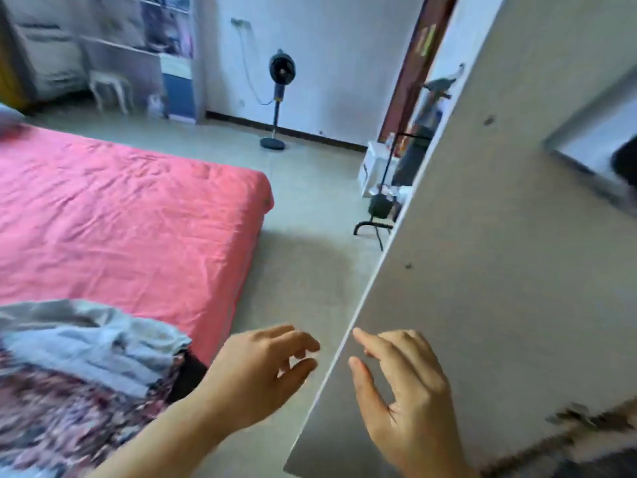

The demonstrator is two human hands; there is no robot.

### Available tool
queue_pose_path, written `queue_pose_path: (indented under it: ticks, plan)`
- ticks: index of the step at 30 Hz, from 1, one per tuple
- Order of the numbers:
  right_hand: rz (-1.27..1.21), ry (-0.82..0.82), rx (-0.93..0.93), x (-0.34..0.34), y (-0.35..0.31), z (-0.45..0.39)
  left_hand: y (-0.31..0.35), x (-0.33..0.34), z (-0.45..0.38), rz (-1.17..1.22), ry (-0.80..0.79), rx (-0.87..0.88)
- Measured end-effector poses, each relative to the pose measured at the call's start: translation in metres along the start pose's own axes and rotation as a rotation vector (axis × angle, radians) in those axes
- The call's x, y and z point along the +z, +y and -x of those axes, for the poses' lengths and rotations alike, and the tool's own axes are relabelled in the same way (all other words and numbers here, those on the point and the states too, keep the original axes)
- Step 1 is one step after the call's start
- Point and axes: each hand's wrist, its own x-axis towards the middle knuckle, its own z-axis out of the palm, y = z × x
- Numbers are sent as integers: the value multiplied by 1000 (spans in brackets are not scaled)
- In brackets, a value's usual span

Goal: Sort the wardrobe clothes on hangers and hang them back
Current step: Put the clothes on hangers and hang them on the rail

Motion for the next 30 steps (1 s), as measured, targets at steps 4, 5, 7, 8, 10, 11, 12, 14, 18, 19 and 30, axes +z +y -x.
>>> queue_pose_path:
  ticks: [4, 5, 7, 8, 10, 11, 12, 14, 18, 19, 30]
  plan:
    - [-119, -104, -85, 97, -45, -20, -83, -51, 59, -168, 57, -197]
    - [-150, -127, -109, 117, -56, -24, -100, -60, 72, -197, 69, -248]
    - [-234, -171, -168, 160, -79, -34, -137, -80, 104, -260, 88, -370]
    - [-269, -194, -197, 184, -92, -40, -156, -90, 121, -294, 100, -422]
    - [-324, -246, -228, 217, -112, -49, -184, -105, 148, -324, 103, -488]
    - [-365, -275, -241, 237, -123, -54, -199, -114, 165, -338, 100, -533]
    - [-398, -304, -255, 252, -133, -57, -209, -121, 177, -352, 105, -571]
    - [-450, -373, -297, 287, -154, -63, -228, -136, 205, -374, 132, -662]
    - [-544, -516, -398, 353, -193, -77, -259, -158, 247, -391, 213, -828]
    - [-581, -551, -417, 366, -201, -79, -265, -162, 253, -399, 242, -865]
    - [-781, -872, -698, 582, -290, -91, -357, -179, 294, -396, 364, -1298]
